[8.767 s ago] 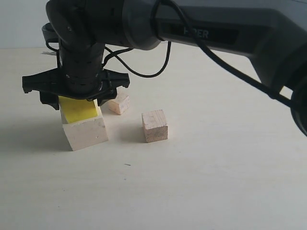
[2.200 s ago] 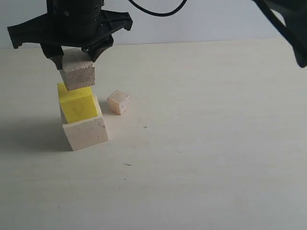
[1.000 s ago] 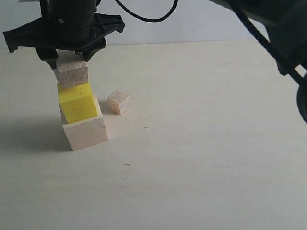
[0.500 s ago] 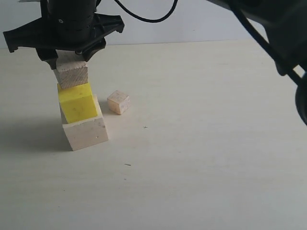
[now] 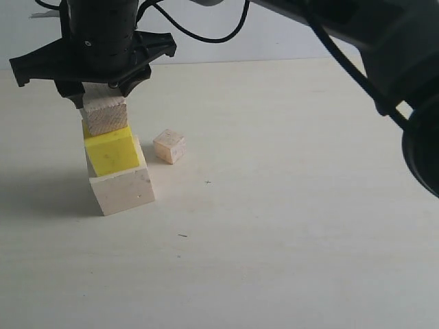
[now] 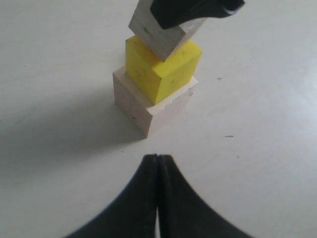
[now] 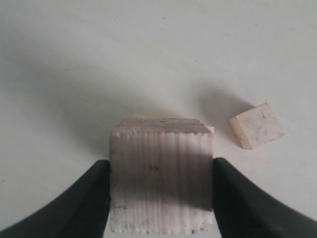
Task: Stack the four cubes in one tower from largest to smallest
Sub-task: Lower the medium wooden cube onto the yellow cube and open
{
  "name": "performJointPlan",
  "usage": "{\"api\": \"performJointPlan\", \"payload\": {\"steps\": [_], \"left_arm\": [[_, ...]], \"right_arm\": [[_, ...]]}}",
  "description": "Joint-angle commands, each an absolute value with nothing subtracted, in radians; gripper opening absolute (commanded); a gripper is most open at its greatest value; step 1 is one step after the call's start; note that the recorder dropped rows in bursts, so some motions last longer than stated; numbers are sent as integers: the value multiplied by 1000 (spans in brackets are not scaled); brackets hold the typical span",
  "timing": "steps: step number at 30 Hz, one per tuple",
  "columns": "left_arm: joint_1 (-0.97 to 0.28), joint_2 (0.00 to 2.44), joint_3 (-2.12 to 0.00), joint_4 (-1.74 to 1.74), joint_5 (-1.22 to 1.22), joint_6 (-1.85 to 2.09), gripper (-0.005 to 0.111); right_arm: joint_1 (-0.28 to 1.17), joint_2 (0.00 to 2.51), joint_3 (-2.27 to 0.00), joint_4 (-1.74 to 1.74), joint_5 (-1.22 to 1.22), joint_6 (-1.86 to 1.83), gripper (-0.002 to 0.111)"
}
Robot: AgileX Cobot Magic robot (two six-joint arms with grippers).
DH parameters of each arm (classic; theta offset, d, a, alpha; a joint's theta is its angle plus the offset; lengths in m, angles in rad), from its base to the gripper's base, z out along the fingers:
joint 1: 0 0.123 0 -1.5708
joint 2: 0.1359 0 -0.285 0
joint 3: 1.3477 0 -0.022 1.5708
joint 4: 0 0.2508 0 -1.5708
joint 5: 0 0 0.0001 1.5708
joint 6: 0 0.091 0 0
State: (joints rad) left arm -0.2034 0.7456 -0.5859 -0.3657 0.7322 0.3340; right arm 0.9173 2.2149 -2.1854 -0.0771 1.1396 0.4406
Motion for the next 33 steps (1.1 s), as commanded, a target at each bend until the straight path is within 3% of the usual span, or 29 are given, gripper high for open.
{"api": "performJointPlan", "payload": {"steps": [1, 7, 12, 16, 33], "left_arm": [[-210, 743, -582, -374, 719, 336, 0], [-210, 743, -582, -375, 719, 338, 0], [-210, 743, -582, -375, 719, 338, 0], [-210, 743, -582, -375, 719, 338, 0], [-210, 743, -582, -370, 719, 338, 0]], "right_arm": [[919, 2213, -2191, -85, 1133, 447, 2], [919, 2213, -2191, -78, 1135, 447, 23], [919, 2213, -2191, -59, 1135, 447, 50], [919, 2213, -2191, -59, 1136, 447, 65], [919, 2194, -2191, -26, 1174, 447, 68]]}}
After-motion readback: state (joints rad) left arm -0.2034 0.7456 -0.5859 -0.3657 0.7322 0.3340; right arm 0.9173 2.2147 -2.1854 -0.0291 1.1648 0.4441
